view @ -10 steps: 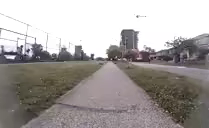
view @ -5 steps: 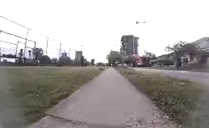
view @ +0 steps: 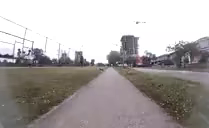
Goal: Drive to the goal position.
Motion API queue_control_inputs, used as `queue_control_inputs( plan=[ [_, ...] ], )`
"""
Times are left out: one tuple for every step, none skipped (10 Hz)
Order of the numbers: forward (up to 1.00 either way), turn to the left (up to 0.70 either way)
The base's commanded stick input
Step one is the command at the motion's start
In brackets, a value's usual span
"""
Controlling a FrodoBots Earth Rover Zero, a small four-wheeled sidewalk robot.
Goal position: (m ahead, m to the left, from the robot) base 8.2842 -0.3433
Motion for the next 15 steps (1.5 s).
queue_control_inputs(
  plan=[
    [0.7,0.0],
    [0.7,0.0],
    [0.7,0.0],
    [0.7,0.0],
    [0.7,0.0],
    [0.7,0.0],
    [0.7,0.0],
    [0.7,0.0],
    [0.7,0.0],
    [0.7,0.0],
    [0.7,0.0],
    [0.7,0.0],
    [0.7,0.0],
    [0.7,0.0],
    [0.7,0.0]
  ],
)
